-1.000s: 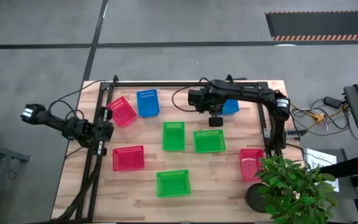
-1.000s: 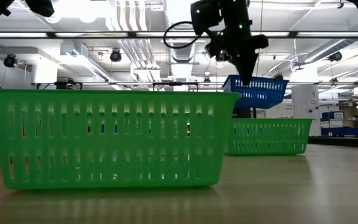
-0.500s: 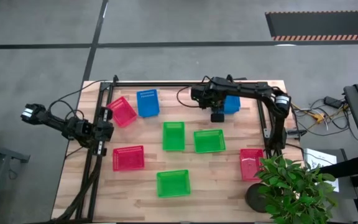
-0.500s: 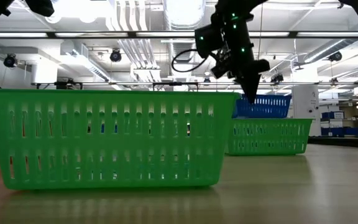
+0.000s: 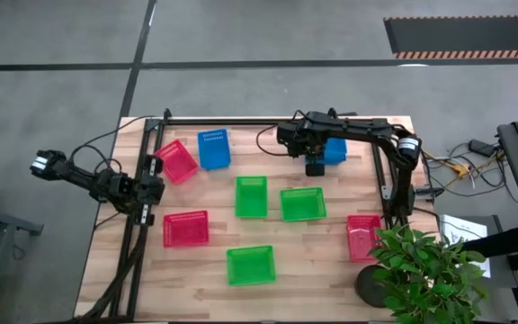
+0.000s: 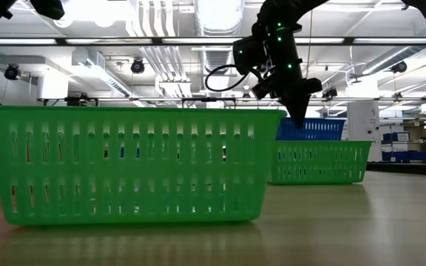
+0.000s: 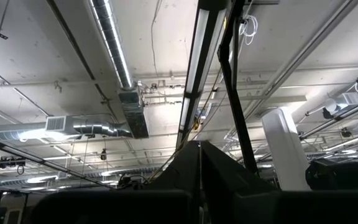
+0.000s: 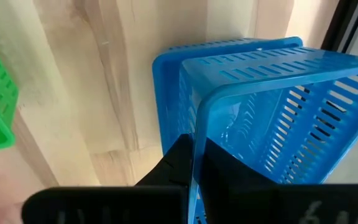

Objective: Stack baskets by color
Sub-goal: Stack the middle blue bin on top of the right blue bin, then stack the top right green bin on top of the bottom green bin

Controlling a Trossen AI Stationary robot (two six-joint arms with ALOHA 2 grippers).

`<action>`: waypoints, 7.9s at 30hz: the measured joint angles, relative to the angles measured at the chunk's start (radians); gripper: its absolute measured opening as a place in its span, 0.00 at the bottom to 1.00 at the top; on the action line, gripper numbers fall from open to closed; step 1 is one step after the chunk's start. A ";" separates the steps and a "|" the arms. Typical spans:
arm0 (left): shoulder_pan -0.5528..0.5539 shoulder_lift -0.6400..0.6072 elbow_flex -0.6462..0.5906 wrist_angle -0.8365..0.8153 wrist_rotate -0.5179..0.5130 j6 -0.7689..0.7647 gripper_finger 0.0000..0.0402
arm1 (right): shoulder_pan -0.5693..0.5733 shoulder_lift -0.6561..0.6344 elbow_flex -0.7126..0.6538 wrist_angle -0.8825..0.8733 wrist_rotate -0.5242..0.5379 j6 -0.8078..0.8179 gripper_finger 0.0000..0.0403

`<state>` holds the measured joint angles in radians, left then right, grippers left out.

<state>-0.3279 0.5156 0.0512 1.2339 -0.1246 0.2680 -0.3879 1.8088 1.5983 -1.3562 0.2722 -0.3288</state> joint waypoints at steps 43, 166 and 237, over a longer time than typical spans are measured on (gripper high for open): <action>0.000 0.001 0.000 0.004 -0.001 0.001 0.00 | -0.008 0.001 -0.070 0.049 -0.014 0.031 0.23; 0.192 1.330 1.430 -1.320 0.005 -0.445 0.43 | 0.527 -1.271 -1.161 1.146 -0.071 -0.054 0.02; 0.156 1.614 1.446 -1.088 -0.102 -0.305 0.00 | 0.567 -1.290 -1.177 1.217 -0.115 0.021 0.02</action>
<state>-0.1717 2.1295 1.4974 0.1457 -0.2265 -0.0371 0.1788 0.5186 0.4209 -0.1389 0.1574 -0.3082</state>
